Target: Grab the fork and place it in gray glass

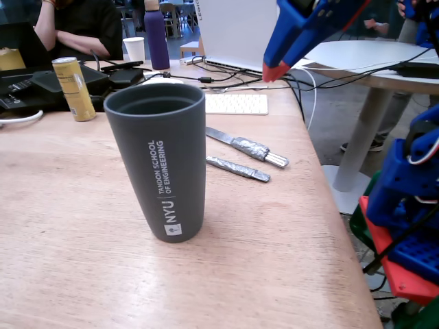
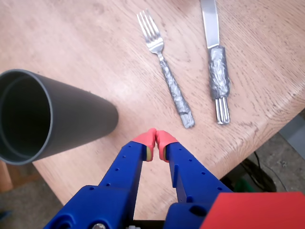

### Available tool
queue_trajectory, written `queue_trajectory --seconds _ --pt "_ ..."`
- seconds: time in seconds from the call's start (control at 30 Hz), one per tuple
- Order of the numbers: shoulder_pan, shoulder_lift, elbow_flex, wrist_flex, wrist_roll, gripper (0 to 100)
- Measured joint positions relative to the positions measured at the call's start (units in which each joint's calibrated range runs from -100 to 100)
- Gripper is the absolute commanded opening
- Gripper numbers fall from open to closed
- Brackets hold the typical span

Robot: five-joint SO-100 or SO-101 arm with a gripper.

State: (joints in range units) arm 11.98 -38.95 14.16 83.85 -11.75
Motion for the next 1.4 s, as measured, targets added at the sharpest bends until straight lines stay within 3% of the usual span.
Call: queue_trajectory --seconds 0.17,0.3,0.47,0.8,0.93,1.07,1.4 --pt "0.0 0.0 0.0 -0.1 0.5 0" --pt "0.0 0.2 0.0 -0.2 5.7 0" --pt "9.7 6.6 -0.2 -5.4 9.7 0" --pt "9.2 20.0 -0.2 -10.2 10.5 0" --pt "9.2 27.0 -0.5 -11.1 13.4 0" --pt "9.0 35.5 -5.3 -19.1 13.7 0" --pt "8.6 45.0 -16.7 -20.0 13.7 0"
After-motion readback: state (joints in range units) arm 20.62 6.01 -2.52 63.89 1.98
